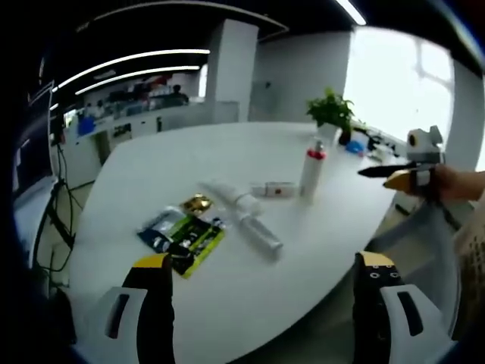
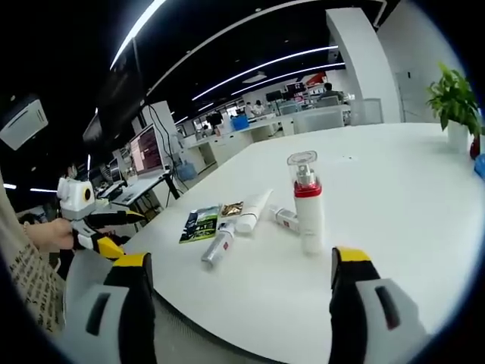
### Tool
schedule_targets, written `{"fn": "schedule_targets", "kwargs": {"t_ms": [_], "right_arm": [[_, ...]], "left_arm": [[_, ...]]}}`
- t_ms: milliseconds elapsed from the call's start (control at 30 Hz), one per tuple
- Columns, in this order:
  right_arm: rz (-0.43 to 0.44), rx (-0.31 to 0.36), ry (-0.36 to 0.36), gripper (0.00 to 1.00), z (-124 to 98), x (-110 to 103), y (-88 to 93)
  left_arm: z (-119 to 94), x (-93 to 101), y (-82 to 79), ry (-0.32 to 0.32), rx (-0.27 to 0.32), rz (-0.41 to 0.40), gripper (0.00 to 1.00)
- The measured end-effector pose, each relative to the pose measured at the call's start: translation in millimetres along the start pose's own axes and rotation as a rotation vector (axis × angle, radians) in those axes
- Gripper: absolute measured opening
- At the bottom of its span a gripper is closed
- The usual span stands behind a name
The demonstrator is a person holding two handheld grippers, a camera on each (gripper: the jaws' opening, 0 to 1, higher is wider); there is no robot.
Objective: Arrange the skincare products in the storage area until every visible bottle or jar stands upright without overlapping.
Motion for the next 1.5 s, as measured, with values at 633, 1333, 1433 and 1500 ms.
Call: {"fn": "schedule_targets", "kwargs": {"t_ms": [633, 1333, 1433, 1500], "right_arm": [[-0.031, -0.072, -0.002, 0.98, 6, 6, -2.7], [-0.219, -0.117, 0.013, 0.99, 32, 57, -87.8], [-0.263, -0.144, 0.008, 0.99, 41, 63, -99.4], [-0.271, -0.150, -0.002, 0.99, 48, 68, -106.7]], "left_arm": [[0, 1.0, 1.5, -0.006, 0.018, 0.013, 0.97], [-1, -0.9, 2.1, 0.001, 0.035, 0.008, 0.97], [-1, -1.1, 1.8, 0.001, 0.037, 0.003, 0.97], [-1, -1.6, 2.0, 0.002, 0.037, -0.002, 0.97]]}}
Point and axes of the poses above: the point that each gripper's makers call its tool centre point, and the gripper's own axes: z roughly forward along the fingers, x roughly to its right, y roughly out of its underside, the point moved 10 cm from there along -z, roughly backward along the fingers, and after that the axes turned 13 degrees about -y, right-handed, at the moved point
